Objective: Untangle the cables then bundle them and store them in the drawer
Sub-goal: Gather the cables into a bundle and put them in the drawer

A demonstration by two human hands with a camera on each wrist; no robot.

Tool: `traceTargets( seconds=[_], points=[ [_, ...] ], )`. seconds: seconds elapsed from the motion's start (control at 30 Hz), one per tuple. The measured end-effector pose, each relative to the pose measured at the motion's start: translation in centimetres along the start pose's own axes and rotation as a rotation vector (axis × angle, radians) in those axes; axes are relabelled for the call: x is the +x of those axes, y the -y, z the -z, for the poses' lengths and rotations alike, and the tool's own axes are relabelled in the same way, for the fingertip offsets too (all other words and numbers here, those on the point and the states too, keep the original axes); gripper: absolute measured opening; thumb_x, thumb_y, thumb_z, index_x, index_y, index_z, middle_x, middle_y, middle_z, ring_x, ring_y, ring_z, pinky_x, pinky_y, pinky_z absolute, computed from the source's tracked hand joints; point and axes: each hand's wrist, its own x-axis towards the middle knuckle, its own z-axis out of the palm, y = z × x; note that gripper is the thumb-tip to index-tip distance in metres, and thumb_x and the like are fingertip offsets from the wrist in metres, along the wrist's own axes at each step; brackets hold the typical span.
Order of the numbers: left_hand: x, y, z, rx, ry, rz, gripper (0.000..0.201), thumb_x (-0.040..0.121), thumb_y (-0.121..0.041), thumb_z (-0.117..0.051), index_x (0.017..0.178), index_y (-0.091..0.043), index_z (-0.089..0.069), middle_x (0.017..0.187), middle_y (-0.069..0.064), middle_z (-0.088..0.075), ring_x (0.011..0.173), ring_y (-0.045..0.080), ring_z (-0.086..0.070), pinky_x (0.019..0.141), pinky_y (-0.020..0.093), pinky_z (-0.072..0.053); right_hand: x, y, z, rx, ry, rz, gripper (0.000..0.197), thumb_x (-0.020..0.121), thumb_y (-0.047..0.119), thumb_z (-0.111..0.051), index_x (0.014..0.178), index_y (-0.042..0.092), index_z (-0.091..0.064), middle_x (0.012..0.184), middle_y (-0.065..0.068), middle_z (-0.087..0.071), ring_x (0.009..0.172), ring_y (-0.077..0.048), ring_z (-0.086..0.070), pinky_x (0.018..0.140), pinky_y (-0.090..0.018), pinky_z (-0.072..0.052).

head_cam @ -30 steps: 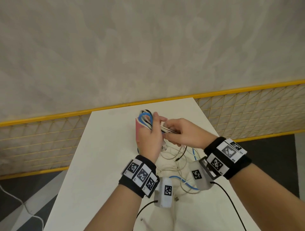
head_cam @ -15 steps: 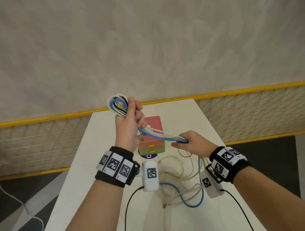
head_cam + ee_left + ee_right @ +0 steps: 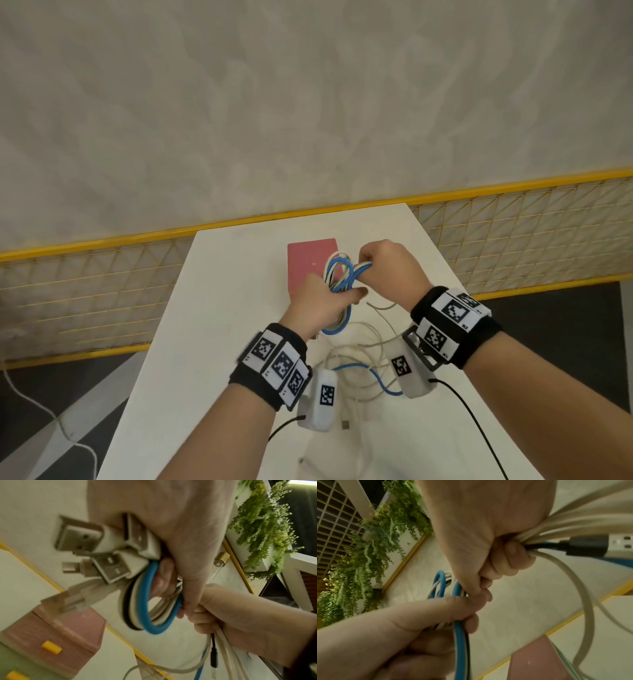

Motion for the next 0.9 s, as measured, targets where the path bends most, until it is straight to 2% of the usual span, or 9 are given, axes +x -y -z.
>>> traceTargets(
  seconds=[0.07, 0.17, 0.27, 0.37, 0.43, 0.5, 0.7, 0.83, 0.9],
  points=[
    [0.3, 0.2, 0.2, 0.013, -0.015, -0.034, 0.036, 0.080, -0.032, -0.074, 0.054, -0.020, -0.053, 0.047, -0.008, -0.044, 0.041, 0.008, -0.039, 0.049, 0.026, -0.031, -0.1, -0.3, 0.1, 0.042, 0.008, 0.042, 0.017, 0.075, 0.012, -0.065, 0.063, 0.013, -0.053, 0.059, -0.002, -0.051, 0.060, -0.020, -0.047, 0.050, -0.027, -0.032],
    [0.4, 0.3, 1.2, -0.001, 0.034, -0.098, 0.026, 0.084, -0.033, -0.071, 0.097, -0.016, -0.057, 0.086, 0.003, -0.059, 0.069, 0.013, -0.060, 0.063, 0.028, -0.047, -0.7, -1.4, 0.8, 0.172, 0.126, 0.111, 0.017, 0.081, 0.017, -0.068, 0.073, 0.006, -0.057, 0.064, -0.002, -0.053, 0.056, -0.011, -0.044, 0.056, -0.025, -0.035],
    [0.1, 0.2, 2.2, -0.098, 0.078, -0.153, 0.025, 0.092, -0.033, -0.063, 0.070, -0.022, -0.069, 0.067, 0.003, -0.065, 0.066, 0.013, -0.061, 0.074, 0.035, -0.050, -2.0, -2.8, 1.8, 0.376, 0.314, 0.099, 0.017, 0.089, 0.025, -0.064, 0.085, 0.009, -0.059, 0.065, 0.002, -0.054, 0.053, -0.004, -0.051, 0.055, -0.016, -0.042],
    [-0.1, 0.3, 2.3, -0.425, 0.067, -0.123, 0.038, 0.096, -0.026, -0.058, 0.060, -0.017, -0.051, 0.051, -0.003, -0.041, 0.050, 0.016, -0.042, 0.064, 0.037, -0.043, -3.0, -4.4, 2.3, 0.471, 0.412, 0.069, 0.011, 0.094, 0.026, -0.056, 0.091, 0.016, -0.060, 0.072, -0.009, -0.065, 0.066, -0.008, -0.064, 0.067, -0.016, -0.048],
    [0.1, 0.6, 2.0, -0.523, 0.044, -0.100, 0.036, 0.095, -0.027, -0.060, 0.063, -0.019, -0.044, 0.053, -0.003, -0.027, 0.046, 0.014, -0.026, 0.055, 0.036, -0.031, -3.5, -4.5, 2.2, 0.535, 0.396, 0.082, 0.017, 0.098, 0.024, -0.050, 0.093, 0.010, -0.057, 0.073, -0.019, -0.059, 0.065, -0.010, -0.063, 0.074, -0.023, -0.052],
    [0.6, 0.7, 1.5, -0.442, 0.006, -0.068, 0.041, 0.090, -0.041, -0.063, 0.062, -0.018, -0.043, 0.051, -0.002, -0.028, 0.043, 0.014, -0.025, 0.053, 0.037, -0.031, -3.7, -3.8, 1.8, 0.614, 0.310, 0.066, 0.020, 0.100, 0.024, -0.043, 0.095, 0.006, -0.052, 0.065, -0.009, -0.046, 0.054, -0.011, -0.053, 0.074, -0.035, -0.058],
    [0.8, -0.4, -0.7, -0.234, 0.010, 0.062, 0.076, 0.062, -0.087, -0.047, 0.068, -0.012, -0.054, 0.049, -0.001, -0.046, 0.047, 0.016, -0.048, 0.055, 0.029, -0.046, -3.7, -0.1, -0.5, 0.284, 0.125, 0.163, 0.022, 0.101, 0.029, -0.037, 0.110, 0.011, -0.045, 0.068, -0.001, -0.055, 0.053, -0.013, -0.048, 0.051, -0.027, -0.037],
    [0.9, -0.6, -1.2, -0.291, 0.041, 0.134, 0.080, 0.060, -0.085, -0.059, 0.079, -0.008, -0.062, 0.054, 0.008, -0.056, 0.048, 0.019, -0.058, 0.060, 0.032, -0.052, -3.5, 0.8, -1.1, 0.068, 0.263, 0.211, 0.022, 0.100, 0.018, -0.034, 0.116, 0.008, -0.046, 0.068, -0.001, -0.055, 0.055, -0.019, -0.052, 0.048, -0.022, -0.035],
    [0.9, -0.5, -1.2, -0.355, 0.016, 0.142, 0.075, 0.060, -0.077, -0.066, 0.088, -0.008, -0.068, 0.074, 0.017, -0.071, 0.068, 0.026, -0.071, 0.070, 0.037, -0.061, -3.5, 0.7, -1.1, 0.028, 0.266, 0.232, 0.028, 0.100, 0.018, -0.034, 0.124, 0.005, -0.042, 0.071, 0.000, -0.059, 0.057, -0.016, -0.055, 0.051, -0.022, -0.042]
  ],
)
